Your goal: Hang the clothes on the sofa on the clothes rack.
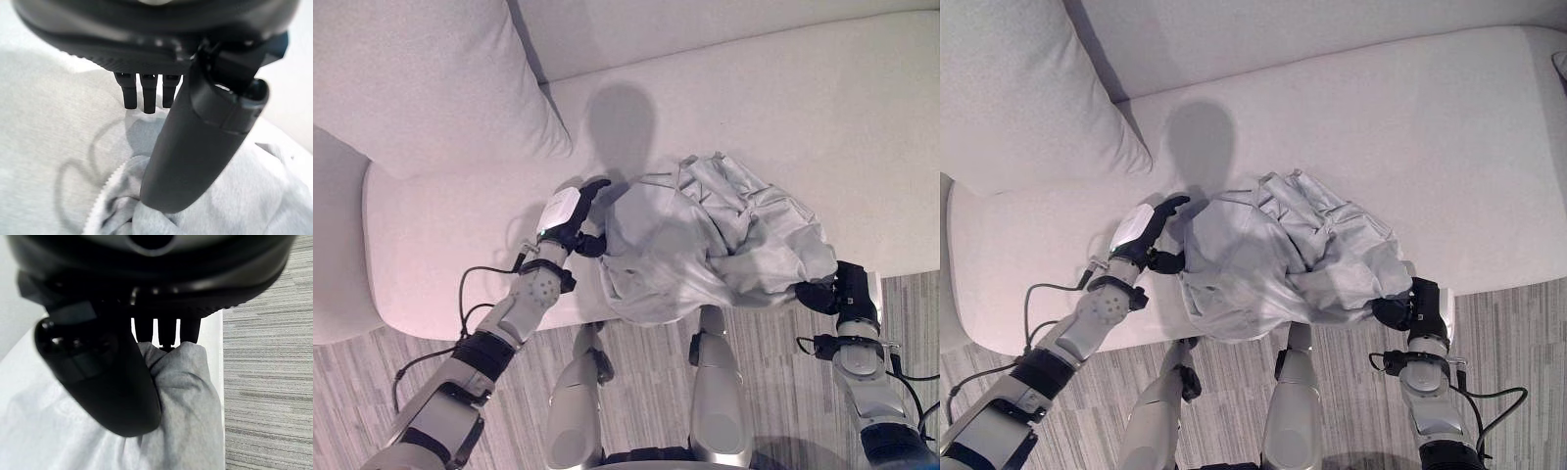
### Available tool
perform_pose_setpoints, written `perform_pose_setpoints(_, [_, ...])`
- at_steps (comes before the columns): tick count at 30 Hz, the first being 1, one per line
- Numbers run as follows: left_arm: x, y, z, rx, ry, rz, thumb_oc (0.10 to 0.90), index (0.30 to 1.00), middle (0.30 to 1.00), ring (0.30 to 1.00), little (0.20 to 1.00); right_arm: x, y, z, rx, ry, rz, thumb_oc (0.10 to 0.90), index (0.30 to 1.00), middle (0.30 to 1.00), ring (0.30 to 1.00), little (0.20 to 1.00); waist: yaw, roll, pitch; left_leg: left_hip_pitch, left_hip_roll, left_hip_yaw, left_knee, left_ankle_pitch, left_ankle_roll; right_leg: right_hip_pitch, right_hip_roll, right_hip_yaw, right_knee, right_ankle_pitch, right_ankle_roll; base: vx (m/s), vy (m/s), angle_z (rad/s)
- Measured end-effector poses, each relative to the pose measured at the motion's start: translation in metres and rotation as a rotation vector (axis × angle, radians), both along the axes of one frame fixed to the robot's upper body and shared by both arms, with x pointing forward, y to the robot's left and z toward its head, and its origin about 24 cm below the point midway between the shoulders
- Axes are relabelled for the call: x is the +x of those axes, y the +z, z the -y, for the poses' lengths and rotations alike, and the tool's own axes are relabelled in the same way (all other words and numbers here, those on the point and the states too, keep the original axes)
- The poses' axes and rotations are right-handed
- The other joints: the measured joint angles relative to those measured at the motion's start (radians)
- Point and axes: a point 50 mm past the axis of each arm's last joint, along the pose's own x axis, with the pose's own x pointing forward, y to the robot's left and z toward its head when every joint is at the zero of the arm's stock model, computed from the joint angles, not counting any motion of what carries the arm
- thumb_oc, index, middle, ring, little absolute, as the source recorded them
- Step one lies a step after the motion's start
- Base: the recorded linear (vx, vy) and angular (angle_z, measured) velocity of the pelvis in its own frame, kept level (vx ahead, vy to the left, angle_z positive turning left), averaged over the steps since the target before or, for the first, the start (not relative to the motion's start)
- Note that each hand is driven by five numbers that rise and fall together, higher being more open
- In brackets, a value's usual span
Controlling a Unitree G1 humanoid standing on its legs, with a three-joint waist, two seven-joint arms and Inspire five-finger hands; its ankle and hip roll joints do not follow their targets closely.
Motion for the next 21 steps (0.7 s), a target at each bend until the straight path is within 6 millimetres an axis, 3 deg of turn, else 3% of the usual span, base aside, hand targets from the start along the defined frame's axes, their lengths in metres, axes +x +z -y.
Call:
perform_pose_setpoints(6, [0.011,0.016,0.011,-0.035,-0.016,0.034,0.400,0.300,0.300,0.300,0.300,0.001,-0.002,-0.005,-0.004,0.012,-0.005,0.400,0.300,0.300,0.300,0.300,-0.008,-0.016,0.009,0.000,0.006,-0.001,0.000,0.000,0.000,0.000,0.002,0.000,0.000,0.000,0.001,0.00,-0.006,0.00])
perform_pose_setpoints(11, [0.006,0.004,0.021,-0.032,-0.046,-0.001,0.400,0.300,0.300,0.300,0.300,0.003,-0.002,-0.010,-0.005,0.032,-0.001,0.400,0.300,0.300,0.300,0.300,-0.020,-0.020,0.012,0.009,0.014,0.001,0.000,0.001,0.000,0.007,0.013,-0.001,0.000,0.003,-0.003,0.02,-0.009,-0.04])
perform_pose_setpoints(17, [-0.002,-0.009,-0.002,-0.070,0.035,-0.032,0.400,0.300,0.300,0.300,0.300,0.003,-0.003,-0.011,-0.003,0.032,-0.005,0.400,0.300,0.300,0.300,0.300,-0.014,-0.018,0.010,0.106,0.017,-0.015,0.000,0.004,0.004,0.116,0.014,-0.024,-0.001,-0.009,-0.015,0.03,0.014,0.05])
perform_pose_setpoints(21, [-0.017,-0.006,-0.032,-0.131,0.113,-0.005,0.400,0.300,0.300,0.300,0.300,0.001,-0.002,-0.007,-0.009,0.014,-0.011,0.400,0.300,0.300,0.300,0.300,0.010,0.000,-0.002,0.146,0.028,-0.040,0.000,-0.009,-0.011,0.177,0.023,-0.048,-0.001,-0.014,-0.017,0.07,0.046,0.14])
